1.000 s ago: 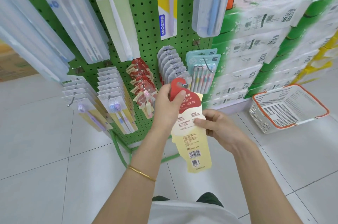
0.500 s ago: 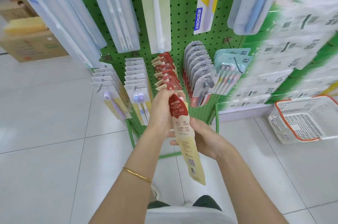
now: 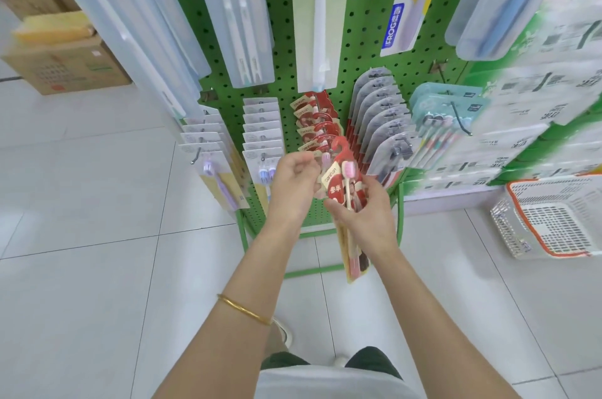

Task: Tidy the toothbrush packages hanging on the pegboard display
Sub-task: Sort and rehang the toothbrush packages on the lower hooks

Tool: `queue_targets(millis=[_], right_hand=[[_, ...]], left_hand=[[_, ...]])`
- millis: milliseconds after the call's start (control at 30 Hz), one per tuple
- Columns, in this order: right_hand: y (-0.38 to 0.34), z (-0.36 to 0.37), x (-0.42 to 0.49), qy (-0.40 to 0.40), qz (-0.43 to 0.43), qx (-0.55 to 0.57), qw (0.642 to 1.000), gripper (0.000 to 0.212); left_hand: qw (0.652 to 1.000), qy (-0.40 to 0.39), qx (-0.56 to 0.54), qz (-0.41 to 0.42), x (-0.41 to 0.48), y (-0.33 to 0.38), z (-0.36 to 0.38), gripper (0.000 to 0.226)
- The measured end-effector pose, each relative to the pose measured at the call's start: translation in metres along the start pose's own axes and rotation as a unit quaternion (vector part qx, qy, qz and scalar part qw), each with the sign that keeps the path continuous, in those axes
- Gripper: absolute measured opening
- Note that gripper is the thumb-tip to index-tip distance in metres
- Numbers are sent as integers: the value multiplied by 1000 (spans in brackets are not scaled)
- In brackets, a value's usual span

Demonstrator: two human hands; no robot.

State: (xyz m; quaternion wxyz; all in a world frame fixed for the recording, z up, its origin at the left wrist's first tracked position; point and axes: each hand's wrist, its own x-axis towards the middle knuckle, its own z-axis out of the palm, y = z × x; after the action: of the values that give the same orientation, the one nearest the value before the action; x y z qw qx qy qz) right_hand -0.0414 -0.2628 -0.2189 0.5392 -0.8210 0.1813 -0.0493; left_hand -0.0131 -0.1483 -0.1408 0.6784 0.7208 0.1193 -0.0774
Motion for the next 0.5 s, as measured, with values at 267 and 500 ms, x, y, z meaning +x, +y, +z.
queue_targets(millis=[267,500], right_hand=[[3,35,12,75,-24,-79,994,90],[-8,57,26,89,-19,-85,992,96]], left_hand=[[994,2,88,62,11,4,-2,27],[987,-6,137,84,14,3,-3,38]])
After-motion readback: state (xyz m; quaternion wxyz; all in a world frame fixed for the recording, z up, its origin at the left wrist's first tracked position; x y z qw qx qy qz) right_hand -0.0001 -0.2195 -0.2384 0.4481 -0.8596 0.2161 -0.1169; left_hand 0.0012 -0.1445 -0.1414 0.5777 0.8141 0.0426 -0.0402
